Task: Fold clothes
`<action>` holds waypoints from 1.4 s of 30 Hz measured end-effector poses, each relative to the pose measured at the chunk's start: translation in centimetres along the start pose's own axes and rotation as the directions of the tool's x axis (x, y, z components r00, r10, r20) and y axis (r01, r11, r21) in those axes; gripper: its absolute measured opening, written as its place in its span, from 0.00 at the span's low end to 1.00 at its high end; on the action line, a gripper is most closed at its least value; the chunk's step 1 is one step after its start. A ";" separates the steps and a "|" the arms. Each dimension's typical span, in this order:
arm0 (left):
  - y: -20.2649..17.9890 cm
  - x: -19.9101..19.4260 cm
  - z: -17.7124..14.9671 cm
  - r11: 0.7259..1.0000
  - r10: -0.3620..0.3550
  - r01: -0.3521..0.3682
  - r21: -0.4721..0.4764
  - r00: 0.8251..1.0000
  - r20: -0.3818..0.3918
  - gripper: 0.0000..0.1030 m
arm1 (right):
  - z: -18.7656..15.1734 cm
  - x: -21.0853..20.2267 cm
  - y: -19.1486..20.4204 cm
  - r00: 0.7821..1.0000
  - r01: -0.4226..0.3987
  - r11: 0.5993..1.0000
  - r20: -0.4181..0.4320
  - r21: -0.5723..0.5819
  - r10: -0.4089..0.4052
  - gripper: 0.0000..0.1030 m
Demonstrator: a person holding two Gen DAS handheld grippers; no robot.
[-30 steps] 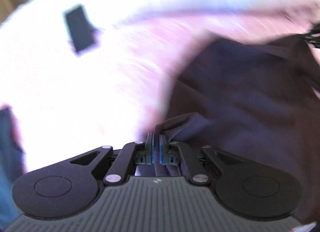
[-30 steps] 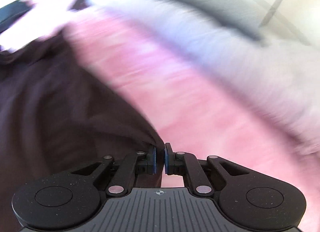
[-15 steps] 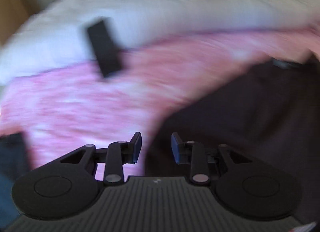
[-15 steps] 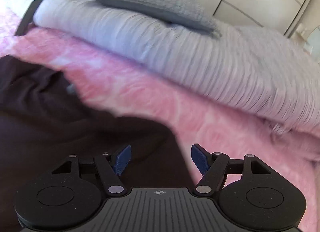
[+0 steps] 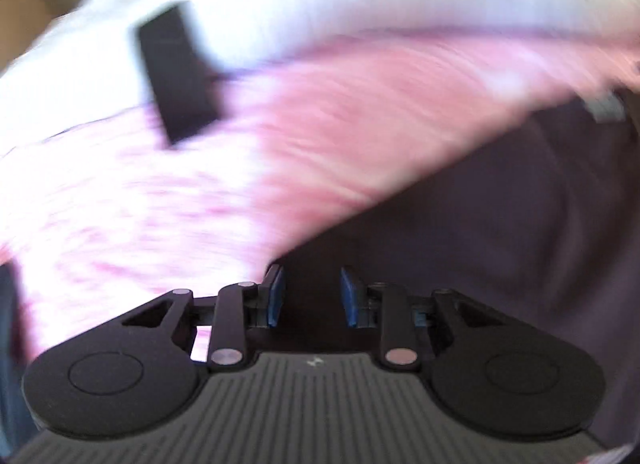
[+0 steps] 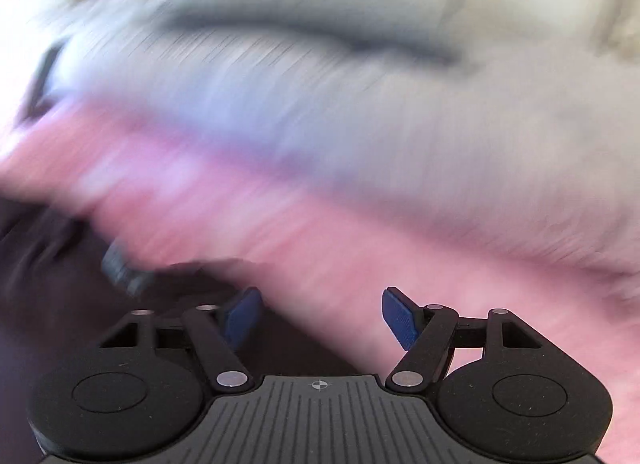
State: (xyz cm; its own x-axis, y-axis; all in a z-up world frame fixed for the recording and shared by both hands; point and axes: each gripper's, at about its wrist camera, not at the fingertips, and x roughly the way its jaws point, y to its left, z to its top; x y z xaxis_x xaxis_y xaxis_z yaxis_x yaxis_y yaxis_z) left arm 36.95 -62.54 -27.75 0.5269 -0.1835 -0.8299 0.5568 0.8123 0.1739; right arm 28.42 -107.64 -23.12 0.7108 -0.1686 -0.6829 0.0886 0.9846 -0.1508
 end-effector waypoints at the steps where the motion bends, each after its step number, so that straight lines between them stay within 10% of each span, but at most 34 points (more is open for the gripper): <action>1: -0.1 -0.8 0.1 1.000 -0.001 0.001 0.006 1.000 0.017 0.25 | 0.0 -1.2 -1.2 1.000 -0.005 0.998 0.022 0.062 0.003 0.68; 4: -1.3 -3.2 0.2 0.999 -0.025 0.023 0.036 0.998 0.050 0.26 | -1.9 -5.4 -4.2 0.999 -0.040 0.986 0.034 0.161 0.035 0.68; 13: -13.3 -7.8 -0.6 0.959 -0.245 0.239 0.151 0.969 0.021 0.32 | -18.6 -21.5 -10.7 0.961 0.184 0.939 -0.252 0.291 -0.110 0.68; 18: -20.0 -10.1 -1.0 0.923 -0.307 0.301 0.238 0.952 -0.012 0.34 | -28.4 -30.3 -13.3 0.916 0.376 0.687 -0.360 0.622 -0.175 0.68; 25: -28.4 -13.2 -1.6 0.863 -0.374 0.371 0.343 0.926 -0.061 0.38 | -37.3 -37.3 -14.8 0.828 0.547 0.280 -0.459 0.789 -0.323 0.68; 30: -31.0 -15.1 -2.2 0.850 -0.381 0.383 0.362 0.921 -0.081 0.39 | -41.8 -38.7 -14.5 0.899 0.351 0.034 -0.327 0.936 -0.292 0.68; 36: -32.1 -17.7 -3.3 0.819 -0.391 0.390 0.421 0.916 -0.088 0.42 | -40.9 -39.0 -14.1 0.911 0.285 0.085 -0.242 0.955 -0.335 0.67; 38: -31.9 -18.4 -3.9 0.814 -0.390 0.389 0.432 0.916 -0.090 0.42 | -40.2 -39.3 -14.1 0.913 0.282 0.111 -0.231 0.953 -0.336 0.17; 42: -31.0 -19.6 -4.5 0.825 -0.403 0.395 0.404 0.912 -0.070 0.42 | -38.8 -39.7 -13.9 0.918 0.274 0.162 -0.208 0.948 -0.338 0.10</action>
State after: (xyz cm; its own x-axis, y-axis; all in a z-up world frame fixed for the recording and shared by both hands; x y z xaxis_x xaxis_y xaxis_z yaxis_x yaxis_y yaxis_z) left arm 6.50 -81.66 -19.28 0.2112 -0.4560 -0.8645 0.9272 0.3734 0.0296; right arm -28.15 -116.42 -21.64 0.4777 -0.4971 -0.7244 0.8707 0.1577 0.4659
